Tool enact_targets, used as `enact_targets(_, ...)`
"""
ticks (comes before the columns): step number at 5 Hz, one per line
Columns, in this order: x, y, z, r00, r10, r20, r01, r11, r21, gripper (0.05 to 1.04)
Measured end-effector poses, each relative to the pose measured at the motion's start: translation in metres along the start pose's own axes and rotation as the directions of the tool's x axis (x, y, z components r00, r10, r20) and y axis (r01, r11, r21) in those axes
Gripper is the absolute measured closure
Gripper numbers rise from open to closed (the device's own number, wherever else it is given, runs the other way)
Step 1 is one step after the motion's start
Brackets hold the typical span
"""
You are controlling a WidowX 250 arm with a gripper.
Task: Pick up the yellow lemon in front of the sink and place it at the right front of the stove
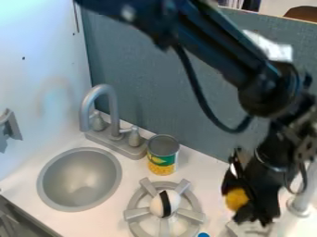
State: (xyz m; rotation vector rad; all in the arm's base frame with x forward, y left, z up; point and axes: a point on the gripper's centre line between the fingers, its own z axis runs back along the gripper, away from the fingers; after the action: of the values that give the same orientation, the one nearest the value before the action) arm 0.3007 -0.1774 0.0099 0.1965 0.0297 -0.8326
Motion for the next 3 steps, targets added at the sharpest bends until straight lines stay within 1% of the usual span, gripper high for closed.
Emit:
enact_targets(1, 0.012, -0.011, -0.02, 0.996, -0.084, -0.039, 0.084, 0.996, -0.003, 0.366)
enact_targets(2, 0.023, -0.018, -0.048, 0.98, -0.188, -0.071, 0.188, 0.982, -0.007, 0.366)
enact_targets(3, 0.035, -0.02, -0.053, 0.959, -0.282, -0.032, 0.282, 0.959, -0.016, 0.366)
